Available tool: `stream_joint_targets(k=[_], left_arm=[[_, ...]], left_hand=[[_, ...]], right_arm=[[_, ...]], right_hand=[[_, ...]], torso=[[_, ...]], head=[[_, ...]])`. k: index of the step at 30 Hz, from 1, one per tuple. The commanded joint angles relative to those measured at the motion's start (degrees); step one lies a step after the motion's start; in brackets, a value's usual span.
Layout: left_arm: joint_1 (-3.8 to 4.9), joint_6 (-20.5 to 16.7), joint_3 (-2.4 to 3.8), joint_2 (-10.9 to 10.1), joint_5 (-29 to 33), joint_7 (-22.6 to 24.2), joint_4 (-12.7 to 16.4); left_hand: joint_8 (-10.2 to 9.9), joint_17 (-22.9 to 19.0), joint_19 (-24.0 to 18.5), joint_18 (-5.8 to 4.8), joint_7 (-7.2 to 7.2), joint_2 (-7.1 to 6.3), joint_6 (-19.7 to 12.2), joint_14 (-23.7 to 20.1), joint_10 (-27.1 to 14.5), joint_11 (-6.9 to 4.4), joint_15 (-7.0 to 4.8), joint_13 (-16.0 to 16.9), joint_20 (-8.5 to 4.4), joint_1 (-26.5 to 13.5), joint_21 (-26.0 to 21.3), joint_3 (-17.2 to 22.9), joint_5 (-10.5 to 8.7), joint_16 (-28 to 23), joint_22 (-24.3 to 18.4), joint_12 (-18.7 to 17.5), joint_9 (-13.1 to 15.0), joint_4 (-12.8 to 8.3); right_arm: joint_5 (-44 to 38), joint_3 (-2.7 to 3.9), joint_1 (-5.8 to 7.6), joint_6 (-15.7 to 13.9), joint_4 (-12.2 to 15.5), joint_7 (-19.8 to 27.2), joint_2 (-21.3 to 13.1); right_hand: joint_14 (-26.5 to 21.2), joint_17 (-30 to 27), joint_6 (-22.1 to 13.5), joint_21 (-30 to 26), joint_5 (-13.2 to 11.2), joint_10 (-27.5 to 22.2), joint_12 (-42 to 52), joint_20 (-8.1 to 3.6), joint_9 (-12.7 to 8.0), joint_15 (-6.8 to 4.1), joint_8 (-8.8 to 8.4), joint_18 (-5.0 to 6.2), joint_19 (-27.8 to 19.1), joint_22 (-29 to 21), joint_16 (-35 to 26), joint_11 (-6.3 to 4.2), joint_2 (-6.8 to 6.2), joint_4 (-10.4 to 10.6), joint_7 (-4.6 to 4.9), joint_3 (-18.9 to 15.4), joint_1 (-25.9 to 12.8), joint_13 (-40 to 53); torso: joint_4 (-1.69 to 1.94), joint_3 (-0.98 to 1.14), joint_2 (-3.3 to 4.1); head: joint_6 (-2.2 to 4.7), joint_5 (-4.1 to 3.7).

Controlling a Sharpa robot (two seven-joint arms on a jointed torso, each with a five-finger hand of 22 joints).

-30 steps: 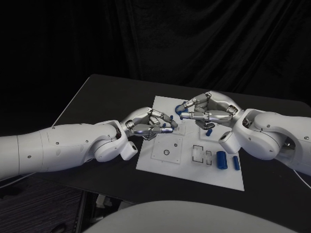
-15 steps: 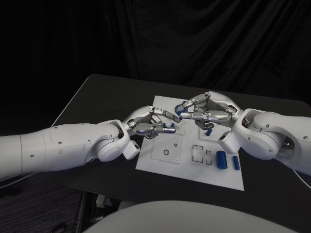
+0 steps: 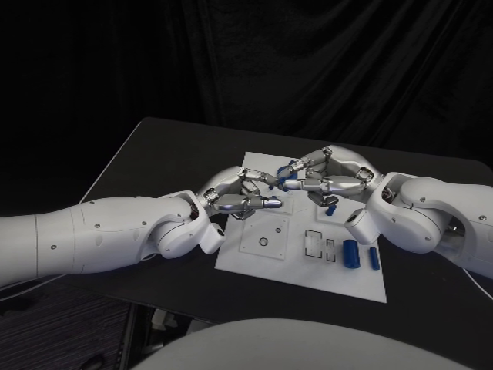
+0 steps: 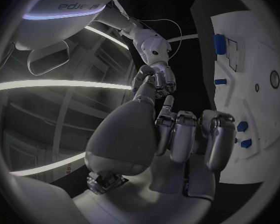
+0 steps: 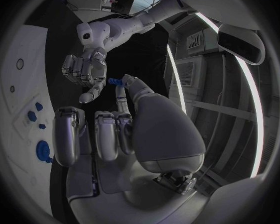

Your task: Assemble the parts on the task board

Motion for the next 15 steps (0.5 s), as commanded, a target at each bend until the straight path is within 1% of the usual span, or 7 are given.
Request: stream_joint_targets(k=[1, 5, 11, 14, 15], left_arm=[[0.16, 0.1, 0.05, 0.2, 2.5, 3.2, 0.5], [0.16, 0.7, 0.05, 0.2, 3.8, 3.7, 0.8], [0.16, 1.2, 0.05, 0.2, 4.5, 4.3, 1.2], [0.16, 1.5, 0.05, 0.3, 4.7, 4.6, 1.2], [0.16, 1.7, 0.05, 0.3, 4.7, 4.8, 1.3]], left_hand=[[0.5, 15.1, 5.9, -0.78, -0.20, 4.29, 0.9, 6.0, 6.8, -1.28, -0.60, 14.7, -0.39, 3.3, 0.2, 0.5, 0.00, 0.2, 15.1, -0.4, 0.0, -0.1], [0.7, 15.1, 5.9, -0.78, -0.18, 4.21, 1.3, 6.0, 6.8, -1.32, -0.66, 14.7, -0.45, 3.3, 0.2, 0.5, -0.11, 0.2, 15.1, -0.4, -0.1, -0.1], [1.7, 15.1, 5.9, -0.78, -0.18, 4.18, 3.4, 6.0, 6.8, -1.30, -0.72, 14.7, -0.56, 3.1, 0.2, 0.6, -0.26, 0.2, 15.1, -0.4, 0.0, 0.0], [1.9, 15.1, 5.9, -0.78, -0.20, 4.18, 4.0, 6.0, 6.8, -1.28, -0.71, 14.7, -0.56, 3.1, 0.2, 0.7, -0.30, 0.2, 15.1, -0.4, 0.0, 0.0], [2.2, 15.1, 5.9, -0.78, -0.22, 4.21, 4.7, 6.0, 6.8, -1.25, -0.70, 14.7, -0.56, 3.1, 0.2, 0.7, -0.36, 0.2, 15.1, -0.4, 0.0, 0.0]], right_arm=[[0.2, 0.01, -0.11, 1.3, 0.0, -1.0, 0.0], [0.2, 0.00, -0.11, 1.4, 0.0, -1.0, 0.1], [0.2, -0.02, -0.11, 1.6, -0.2, -1.2, 0.1], [0.2, -0.03, -0.11, 1.8, -0.2, -1.3, 0.1], [0.2, -0.03, -0.11, 1.9, -0.2, -1.4, 0.1]], right_hand=[[5.9, 15.1, 0.2, -0.2, 0.1, 6.0, 0.2, -0.01, 4.0, 0.18, 0.31, 0.78, 2.6, 12.8, 0.1, 0.07, 0.70, 0.1, -0.05, -0.1, -0.1, 15.1], [5.9, 15.1, 0.1, -0.3, 0.1, 6.0, 0.2, 0.00, 4.0, 0.19, 0.29, 0.79, 2.5, 12.8, 0.1, 0.08, 0.74, 0.1, -0.03, -0.1, -0.1, 15.1], [5.9, 15.1, 0.1, -0.3, 0.1, 6.0, 0.2, 0.01, 4.0, 0.19, 0.28, 0.80, 2.5, 12.8, 0.1, 0.09, 0.76, 0.1, -0.02, -0.1, 0.0, 15.1], [5.9, 15.1, 0.1, -0.3, 0.1, 6.0, 0.2, 0.01, 4.0, 0.19, 0.28, 0.80, 2.5, 12.8, 0.1, 0.09, 0.76, 0.1, -0.02, -0.1, 0.0, 15.1], [5.9, 15.1, 0.1, -0.3, 0.1, 6.0, 0.2, 0.01, 4.0, 0.19, 0.27, 0.80, 2.5, 12.8, 0.1, 0.09, 0.79, 0.1, -0.01, -0.1, 0.0, 15.1]], torso=[[0.05, -0.01, -0.01], [0.08, -0.01, 0.01], [0.06, -0.02, 0.01], [0.09, -0.01, 0.01], [0.08, 0.01, 0.02]], head=[[-0.01, 0.07], [-0.01, 0.18], [-0.01, 0.27], [-0.01, 0.27], [-0.01, 0.30]])
